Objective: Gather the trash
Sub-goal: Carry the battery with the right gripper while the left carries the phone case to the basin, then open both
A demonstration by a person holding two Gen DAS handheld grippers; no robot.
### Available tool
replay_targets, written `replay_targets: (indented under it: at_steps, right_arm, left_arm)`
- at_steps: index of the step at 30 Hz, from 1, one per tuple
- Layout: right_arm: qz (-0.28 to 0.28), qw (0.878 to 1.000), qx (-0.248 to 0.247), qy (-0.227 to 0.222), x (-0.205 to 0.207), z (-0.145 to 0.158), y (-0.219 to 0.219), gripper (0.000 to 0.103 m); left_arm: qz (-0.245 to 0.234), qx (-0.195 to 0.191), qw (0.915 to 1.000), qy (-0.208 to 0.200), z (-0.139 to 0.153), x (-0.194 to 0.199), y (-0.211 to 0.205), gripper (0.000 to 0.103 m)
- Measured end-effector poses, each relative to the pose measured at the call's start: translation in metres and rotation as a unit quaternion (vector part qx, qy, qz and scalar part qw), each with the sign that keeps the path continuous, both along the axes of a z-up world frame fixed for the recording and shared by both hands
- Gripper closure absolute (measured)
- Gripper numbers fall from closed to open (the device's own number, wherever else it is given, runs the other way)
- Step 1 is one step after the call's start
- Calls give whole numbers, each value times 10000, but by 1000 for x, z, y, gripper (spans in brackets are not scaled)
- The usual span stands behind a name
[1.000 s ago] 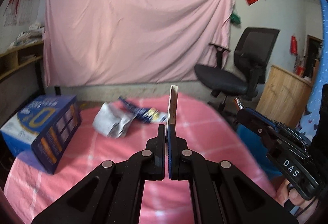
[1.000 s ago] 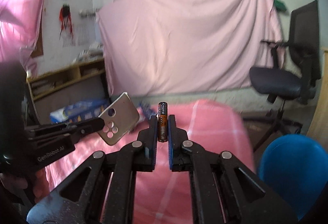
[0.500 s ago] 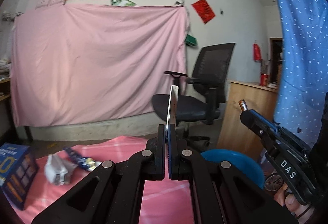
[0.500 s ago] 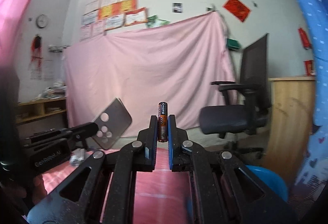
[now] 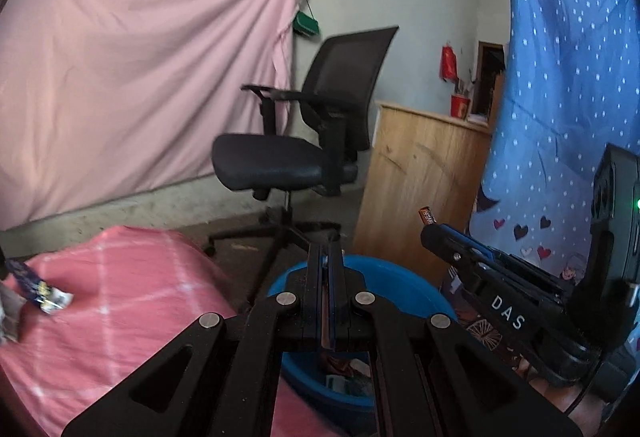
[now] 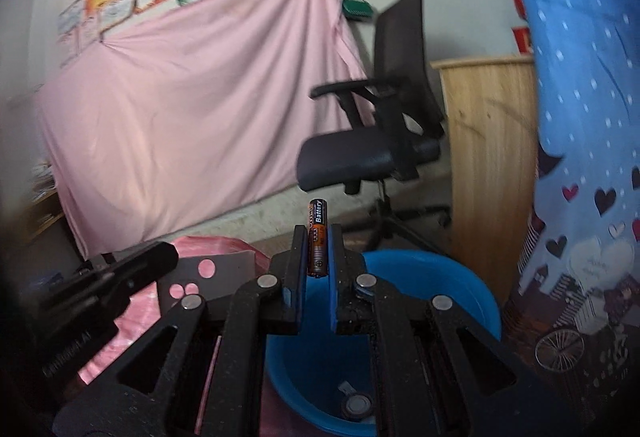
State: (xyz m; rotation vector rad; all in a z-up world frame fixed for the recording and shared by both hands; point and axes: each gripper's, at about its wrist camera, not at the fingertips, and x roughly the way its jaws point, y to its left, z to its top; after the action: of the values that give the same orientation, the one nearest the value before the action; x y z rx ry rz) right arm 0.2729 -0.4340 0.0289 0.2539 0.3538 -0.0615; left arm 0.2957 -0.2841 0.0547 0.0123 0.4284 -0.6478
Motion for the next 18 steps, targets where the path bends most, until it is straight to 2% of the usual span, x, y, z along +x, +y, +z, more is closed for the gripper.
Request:
replay_targets:
  at_steps: [10,14,18]
  right_arm:
    - [-69,9957,409,823,14,-33,-31,79]
    - [-117,9936,521,992,18,-40,-38,79]
    - [-157,9928,571,1038,19,-40,-40,78]
  left_arm:
    - [-72,206,9960,862,-41,28,-31,102]
    - [-3,225,9929,1166,-46,34,-32,101]
    - [3,246,9917,1260,-48,35,-31,98]
